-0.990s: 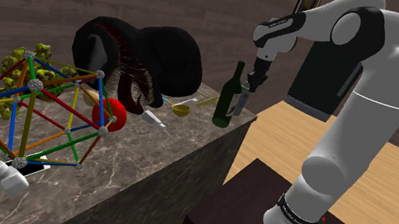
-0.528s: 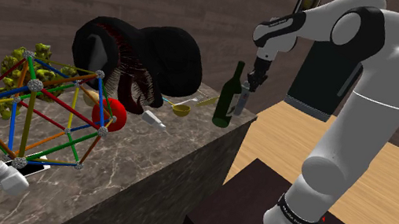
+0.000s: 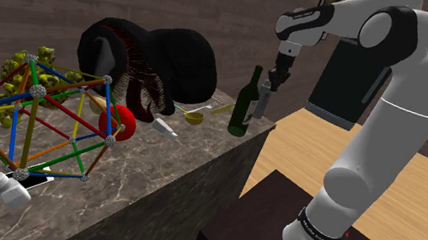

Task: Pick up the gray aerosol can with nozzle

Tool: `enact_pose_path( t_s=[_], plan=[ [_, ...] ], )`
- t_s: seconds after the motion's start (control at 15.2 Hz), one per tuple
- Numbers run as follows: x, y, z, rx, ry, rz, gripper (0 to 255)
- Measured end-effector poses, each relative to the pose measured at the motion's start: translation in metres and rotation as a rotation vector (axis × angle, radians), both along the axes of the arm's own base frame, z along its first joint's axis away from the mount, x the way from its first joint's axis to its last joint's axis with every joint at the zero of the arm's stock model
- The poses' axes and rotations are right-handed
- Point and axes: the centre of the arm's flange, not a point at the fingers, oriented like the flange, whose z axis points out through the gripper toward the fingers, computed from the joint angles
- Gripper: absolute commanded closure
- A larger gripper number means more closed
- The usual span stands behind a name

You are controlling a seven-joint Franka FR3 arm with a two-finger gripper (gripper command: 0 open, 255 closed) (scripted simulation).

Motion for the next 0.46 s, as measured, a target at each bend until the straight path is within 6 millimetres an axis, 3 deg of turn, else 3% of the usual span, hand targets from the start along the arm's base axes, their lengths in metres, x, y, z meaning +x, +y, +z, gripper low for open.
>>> enact_pose_path(
  t_s=[0.46],
  plan=[
    [0.000,0.001,0.035,0.000,0.000,0.000,255]
  ],
)
